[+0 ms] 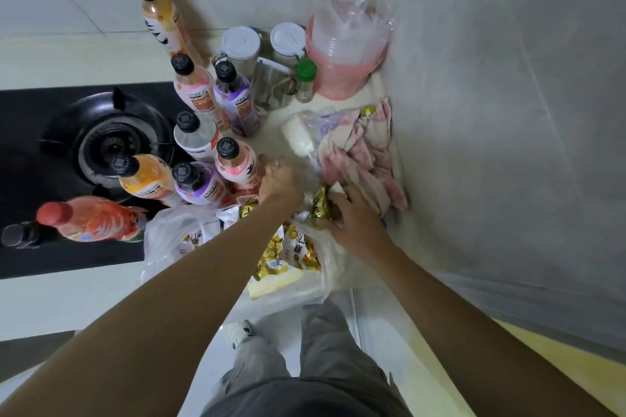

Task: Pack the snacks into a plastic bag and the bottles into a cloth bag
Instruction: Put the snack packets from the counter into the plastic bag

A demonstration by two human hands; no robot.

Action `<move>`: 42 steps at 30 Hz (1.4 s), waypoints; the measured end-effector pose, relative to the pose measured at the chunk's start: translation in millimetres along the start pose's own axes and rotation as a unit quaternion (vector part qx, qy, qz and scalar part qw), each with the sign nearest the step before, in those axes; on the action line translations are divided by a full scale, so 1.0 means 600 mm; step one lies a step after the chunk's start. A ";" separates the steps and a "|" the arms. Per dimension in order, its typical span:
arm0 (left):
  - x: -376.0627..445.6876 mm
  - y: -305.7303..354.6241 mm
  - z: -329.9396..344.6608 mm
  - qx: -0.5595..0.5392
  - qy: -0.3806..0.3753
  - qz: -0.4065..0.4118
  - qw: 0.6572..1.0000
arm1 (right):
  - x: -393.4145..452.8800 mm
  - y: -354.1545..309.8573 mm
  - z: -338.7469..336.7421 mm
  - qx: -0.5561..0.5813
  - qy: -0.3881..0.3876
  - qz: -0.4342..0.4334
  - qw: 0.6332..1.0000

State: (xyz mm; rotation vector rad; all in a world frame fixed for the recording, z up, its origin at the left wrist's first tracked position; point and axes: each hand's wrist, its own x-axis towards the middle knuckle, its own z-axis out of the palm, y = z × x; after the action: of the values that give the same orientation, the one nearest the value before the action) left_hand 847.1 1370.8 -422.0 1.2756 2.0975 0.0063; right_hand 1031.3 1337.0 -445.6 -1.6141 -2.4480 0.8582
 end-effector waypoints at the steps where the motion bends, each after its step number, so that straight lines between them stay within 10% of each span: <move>1: -0.001 0.001 -0.001 -0.011 0.008 0.008 1.000 | 0.006 -0.004 0.005 0.004 0.003 0.011 1.000; 13: -0.009 -0.022 0.010 0.060 -0.002 0.048 0.997 | 0.031 -0.010 0.019 0.021 0.036 0.009 0.999; 32: -0.141 -0.049 -0.103 -0.116 0.111 0.172 0.972 | -0.043 -0.096 -0.105 0.120 0.210 -0.009 0.970; 42: -0.289 -0.241 -0.057 -0.118 0.114 0.167 0.972 | -0.139 -0.214 -0.007 0.165 0.078 -0.045 0.982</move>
State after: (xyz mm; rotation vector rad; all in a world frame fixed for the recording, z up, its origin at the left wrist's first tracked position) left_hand 766.0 1169.9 -350.3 1.5194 1.9678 0.5574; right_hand 963.8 1229.4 -359.7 -1.3858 -2.1193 1.0169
